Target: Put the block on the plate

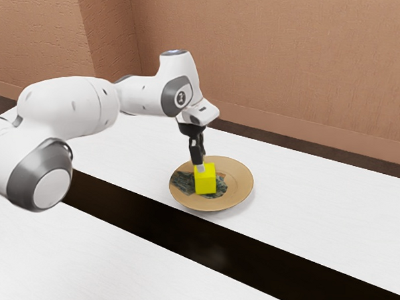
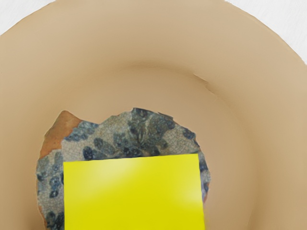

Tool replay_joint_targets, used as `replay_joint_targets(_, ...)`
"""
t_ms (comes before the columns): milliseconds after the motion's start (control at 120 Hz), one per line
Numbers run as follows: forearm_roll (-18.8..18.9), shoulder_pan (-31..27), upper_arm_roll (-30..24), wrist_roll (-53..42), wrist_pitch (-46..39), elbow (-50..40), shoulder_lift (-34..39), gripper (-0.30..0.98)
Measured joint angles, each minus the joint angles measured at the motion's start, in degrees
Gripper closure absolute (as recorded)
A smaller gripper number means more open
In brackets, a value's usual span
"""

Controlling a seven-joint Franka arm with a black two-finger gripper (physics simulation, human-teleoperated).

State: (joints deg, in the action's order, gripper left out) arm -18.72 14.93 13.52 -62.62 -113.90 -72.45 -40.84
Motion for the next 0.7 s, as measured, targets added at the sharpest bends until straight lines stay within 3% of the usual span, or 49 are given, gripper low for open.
replay_joint_targets(275,0.0,1.3,0.4,6.3,2.9,-8.6,11.9,0.01)
replay_joint_targets(517,1.5,2.1,-2.1,22.0,10.1,-24.3,33.8,0.0)
replay_joint_targets(700,5.6,1.4,-5.9,35.3,20.9,-22.8,43.2,0.0)
